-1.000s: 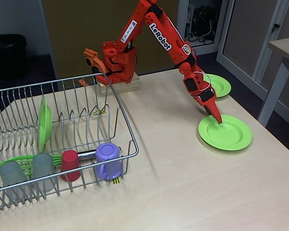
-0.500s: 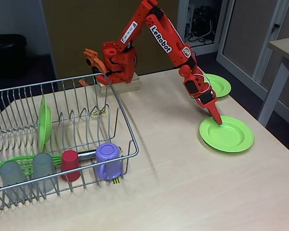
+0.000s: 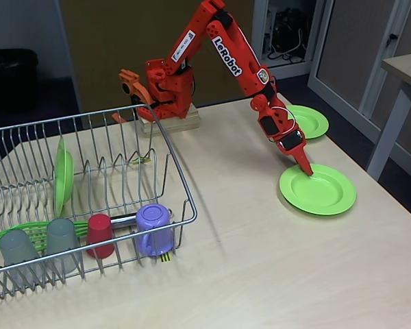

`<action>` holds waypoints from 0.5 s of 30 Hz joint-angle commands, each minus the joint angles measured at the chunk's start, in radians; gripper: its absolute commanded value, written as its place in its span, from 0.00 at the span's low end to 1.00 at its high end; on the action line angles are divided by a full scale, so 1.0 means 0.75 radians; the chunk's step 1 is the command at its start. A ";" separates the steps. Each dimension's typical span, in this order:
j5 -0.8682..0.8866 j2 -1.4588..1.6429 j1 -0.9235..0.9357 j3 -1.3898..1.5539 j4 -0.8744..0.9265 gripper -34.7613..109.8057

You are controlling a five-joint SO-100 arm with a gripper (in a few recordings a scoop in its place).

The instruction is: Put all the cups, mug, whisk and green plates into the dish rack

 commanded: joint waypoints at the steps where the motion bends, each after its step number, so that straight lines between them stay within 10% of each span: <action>1: -0.098 0.133 0.029 0.133 0.192 0.24; 15: -0.648 0.708 0.108 -0.235 1.229 0.24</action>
